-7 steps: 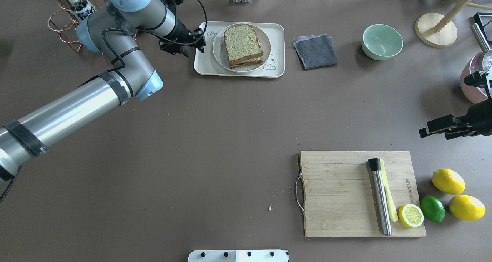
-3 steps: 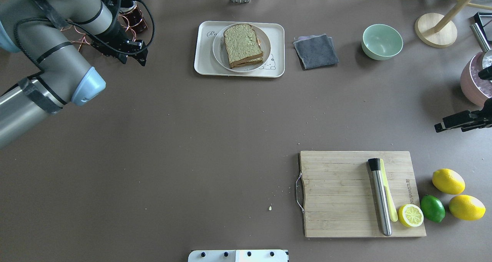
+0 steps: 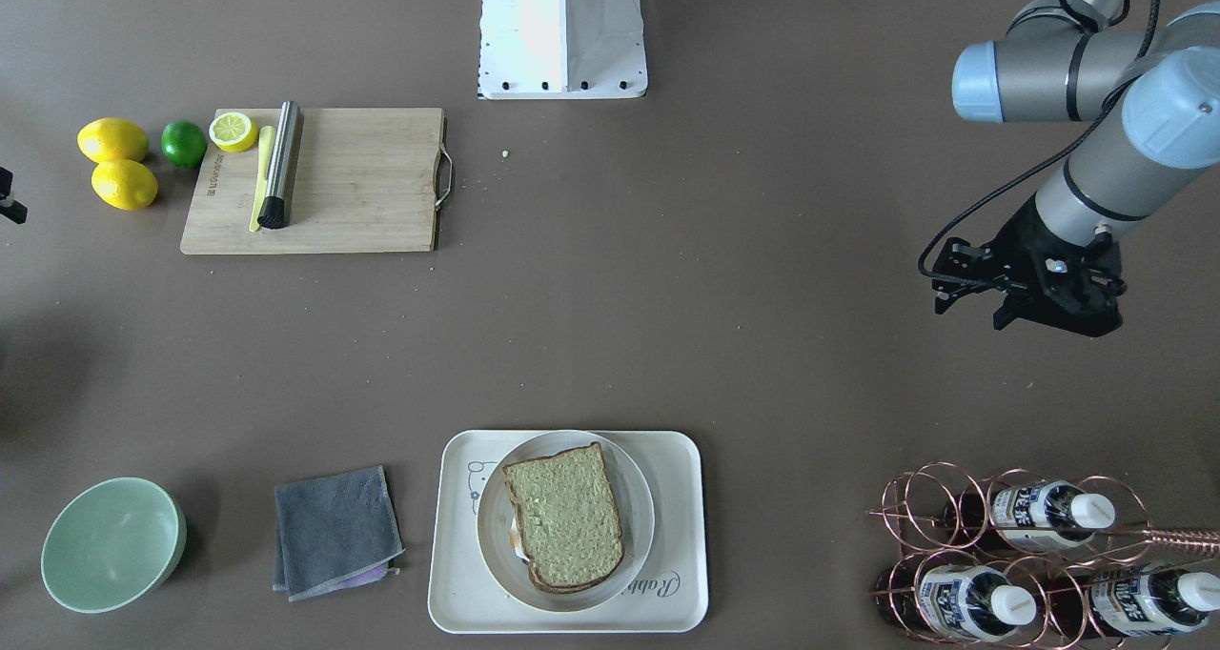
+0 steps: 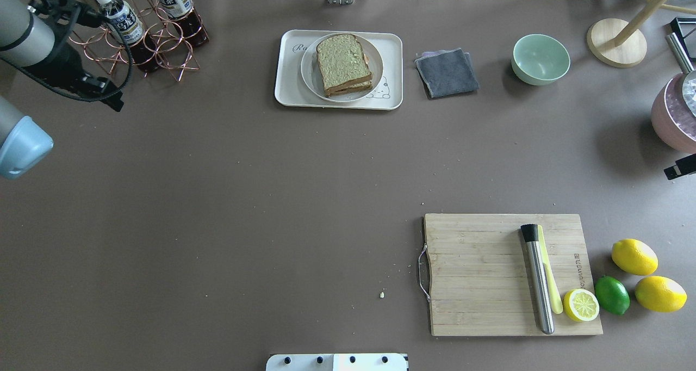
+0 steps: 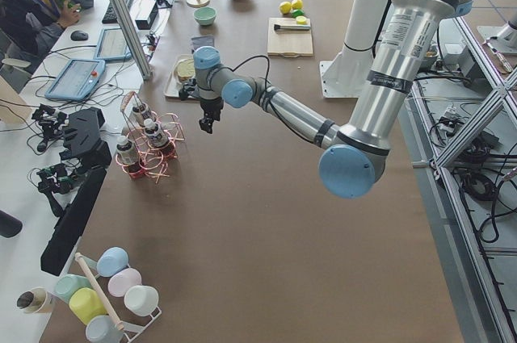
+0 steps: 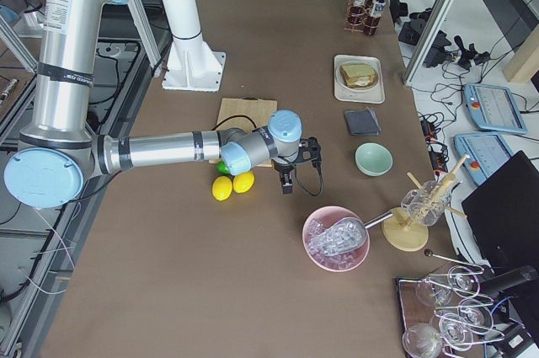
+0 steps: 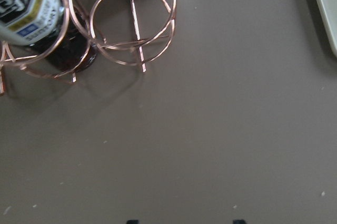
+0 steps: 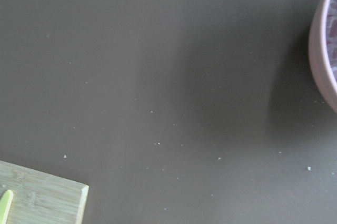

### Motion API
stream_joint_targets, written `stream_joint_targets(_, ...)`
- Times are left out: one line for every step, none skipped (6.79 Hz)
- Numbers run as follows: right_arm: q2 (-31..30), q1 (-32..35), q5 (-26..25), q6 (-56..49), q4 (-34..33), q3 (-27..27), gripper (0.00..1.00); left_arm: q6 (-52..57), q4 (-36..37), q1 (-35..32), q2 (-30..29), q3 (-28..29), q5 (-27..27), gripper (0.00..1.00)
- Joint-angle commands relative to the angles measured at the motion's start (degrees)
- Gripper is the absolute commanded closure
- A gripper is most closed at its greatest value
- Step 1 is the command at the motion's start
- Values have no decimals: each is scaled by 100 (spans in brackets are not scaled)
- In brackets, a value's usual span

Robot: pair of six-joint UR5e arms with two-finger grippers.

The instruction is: Make sandwich and place on tray

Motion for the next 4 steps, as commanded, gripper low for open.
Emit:
stream_joint_targets(-20,858,-24,-1738,-1106,-42,0,1511,41,-1137,1059,-167,-834,28)
stream_joint_targets(-99,1079,-111,-2154,-1302,-42,0,2327,41,-1831,1429,-132,-1390,28)
stream_joint_targets(-222,1220,-138,-2315,-1312,-42,0,3232,41,-2220,2077,-105,-1439,26)
stream_joint_targets(-249,1283,-155,-2325,-1304,-42,0,3424,50,-2564,2135,-96,-1561,26)
